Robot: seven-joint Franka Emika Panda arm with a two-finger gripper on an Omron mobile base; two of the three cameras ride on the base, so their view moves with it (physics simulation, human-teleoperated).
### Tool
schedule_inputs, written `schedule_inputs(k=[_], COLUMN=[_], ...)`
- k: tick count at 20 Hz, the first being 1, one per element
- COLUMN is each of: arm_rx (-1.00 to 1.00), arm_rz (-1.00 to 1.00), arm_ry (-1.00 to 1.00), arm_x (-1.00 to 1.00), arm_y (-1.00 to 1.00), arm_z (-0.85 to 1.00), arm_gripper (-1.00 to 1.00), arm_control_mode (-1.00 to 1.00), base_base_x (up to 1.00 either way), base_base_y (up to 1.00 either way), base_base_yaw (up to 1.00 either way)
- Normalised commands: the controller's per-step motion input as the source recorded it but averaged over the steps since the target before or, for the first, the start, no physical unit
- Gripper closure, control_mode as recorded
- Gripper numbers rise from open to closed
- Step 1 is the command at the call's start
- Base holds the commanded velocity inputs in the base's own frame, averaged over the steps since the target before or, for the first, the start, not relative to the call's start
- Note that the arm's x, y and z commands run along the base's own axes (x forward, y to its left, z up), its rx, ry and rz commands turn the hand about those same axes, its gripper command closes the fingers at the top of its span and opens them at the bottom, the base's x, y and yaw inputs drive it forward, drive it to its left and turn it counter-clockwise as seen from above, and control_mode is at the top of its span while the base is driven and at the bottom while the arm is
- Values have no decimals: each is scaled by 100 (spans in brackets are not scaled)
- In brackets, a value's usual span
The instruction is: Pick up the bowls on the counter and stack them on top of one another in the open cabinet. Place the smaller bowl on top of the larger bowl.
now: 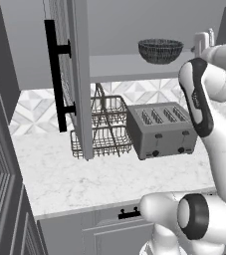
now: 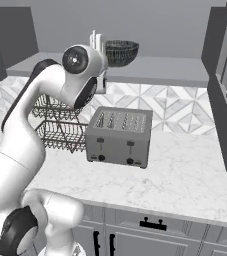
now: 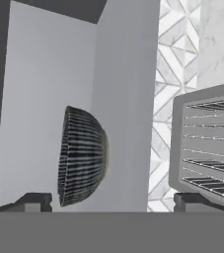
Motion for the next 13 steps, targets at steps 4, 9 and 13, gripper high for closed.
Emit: schedule_inputs(k=[4, 9, 13], arm_rx=[-9, -23, -33], arm_rz=[0, 0, 0], arm_ry=[6, 24, 29], arm_x=[-100, -100, -95], arm_y=[-18, -3, 0], arm_z=[-97, -100, -100], arm_gripper=[-100, -100, -100], arm_control_mode=[-100, -100, -100], base_base_x=[0, 0, 0], base_base_y=[0, 0, 0], base_base_yaw=[0, 0, 0])
